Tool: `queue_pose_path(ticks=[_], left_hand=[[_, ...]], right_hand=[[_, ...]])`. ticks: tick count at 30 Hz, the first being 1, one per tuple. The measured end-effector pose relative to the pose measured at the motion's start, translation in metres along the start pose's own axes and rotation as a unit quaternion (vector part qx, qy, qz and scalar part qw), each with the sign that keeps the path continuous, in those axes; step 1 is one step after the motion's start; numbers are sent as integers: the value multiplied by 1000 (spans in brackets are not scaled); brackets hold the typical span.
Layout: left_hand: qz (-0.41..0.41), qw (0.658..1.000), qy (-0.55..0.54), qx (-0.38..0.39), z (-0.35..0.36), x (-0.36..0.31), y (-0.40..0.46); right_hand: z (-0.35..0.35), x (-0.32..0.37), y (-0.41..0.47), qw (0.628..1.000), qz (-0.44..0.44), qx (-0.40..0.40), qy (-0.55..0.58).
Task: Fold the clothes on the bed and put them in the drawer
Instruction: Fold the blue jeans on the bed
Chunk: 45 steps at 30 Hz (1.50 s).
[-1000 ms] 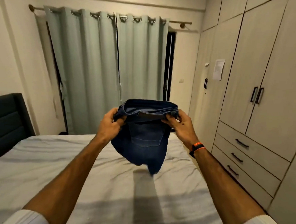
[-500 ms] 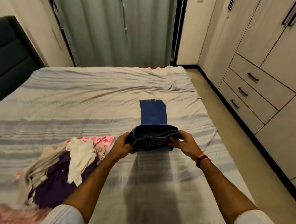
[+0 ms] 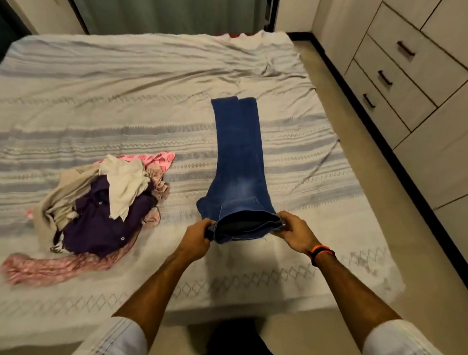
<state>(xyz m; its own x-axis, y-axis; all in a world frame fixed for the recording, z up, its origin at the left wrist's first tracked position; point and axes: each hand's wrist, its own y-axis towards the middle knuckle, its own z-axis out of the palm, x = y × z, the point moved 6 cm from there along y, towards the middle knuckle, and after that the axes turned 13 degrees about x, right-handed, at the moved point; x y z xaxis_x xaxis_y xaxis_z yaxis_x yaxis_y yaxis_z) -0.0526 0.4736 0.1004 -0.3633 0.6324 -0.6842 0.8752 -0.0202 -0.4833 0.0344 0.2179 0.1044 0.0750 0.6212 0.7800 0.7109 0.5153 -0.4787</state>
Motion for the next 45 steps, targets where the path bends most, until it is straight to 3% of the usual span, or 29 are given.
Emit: queue_pose_path(ticks=[7,17,21,27,32,45], left_hand=[[-24,998,25,51,76,55,-10],[-27,976,156,150,169,118,6],[-37,955,206,212,193,129,0],[-51,925,287,244,204,119,-15],[-81,934,252,240,203,118,-7],[-136,977,60,155,141,54,-30]], right_hand=[[61,-66,-17,997,48,1,-66],[113,-164,-3,994,61,-17,-86],[131,-188,-7,984,102,54,-137],[147,-195,-15,956,140,164,-198],[145,-190,-10,946,154,196,-207],[90,-96,-42,980,132,73,-126]])
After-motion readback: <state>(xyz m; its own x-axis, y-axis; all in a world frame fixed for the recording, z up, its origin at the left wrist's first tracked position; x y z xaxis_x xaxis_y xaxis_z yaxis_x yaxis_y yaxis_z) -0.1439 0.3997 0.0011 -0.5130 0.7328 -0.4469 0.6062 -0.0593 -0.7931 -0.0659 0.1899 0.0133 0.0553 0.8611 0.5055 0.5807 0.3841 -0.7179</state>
